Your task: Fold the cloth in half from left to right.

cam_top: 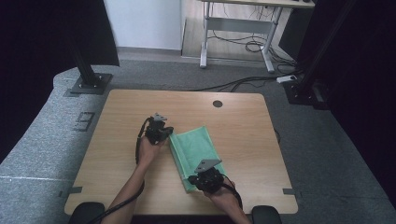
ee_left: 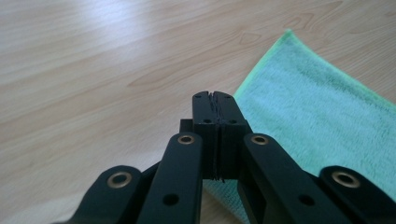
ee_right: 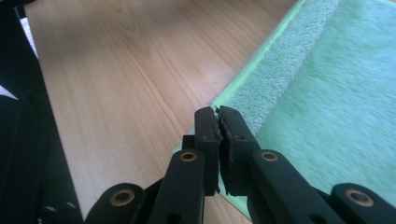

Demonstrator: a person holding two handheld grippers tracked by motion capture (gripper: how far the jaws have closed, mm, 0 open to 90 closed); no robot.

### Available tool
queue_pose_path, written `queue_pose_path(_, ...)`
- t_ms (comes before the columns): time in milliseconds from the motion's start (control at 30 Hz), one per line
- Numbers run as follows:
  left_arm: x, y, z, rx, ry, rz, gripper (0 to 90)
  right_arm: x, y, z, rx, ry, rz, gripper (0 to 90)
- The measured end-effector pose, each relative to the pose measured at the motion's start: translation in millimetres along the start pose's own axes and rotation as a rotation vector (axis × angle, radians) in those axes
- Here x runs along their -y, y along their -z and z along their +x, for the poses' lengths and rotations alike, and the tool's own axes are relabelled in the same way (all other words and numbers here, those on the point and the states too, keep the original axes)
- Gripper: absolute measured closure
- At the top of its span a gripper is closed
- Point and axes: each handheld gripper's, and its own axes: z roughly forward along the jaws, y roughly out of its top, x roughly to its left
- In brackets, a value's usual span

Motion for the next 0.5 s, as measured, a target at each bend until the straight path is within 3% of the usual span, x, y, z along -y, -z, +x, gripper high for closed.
queue_pose_path(500, -23.5, -29.3, -24.7, 0.029, -0.043, -0.001, 88.4, 18.7, 25.7, -26.3, 0.065, -0.058, -0.018, 85.5)
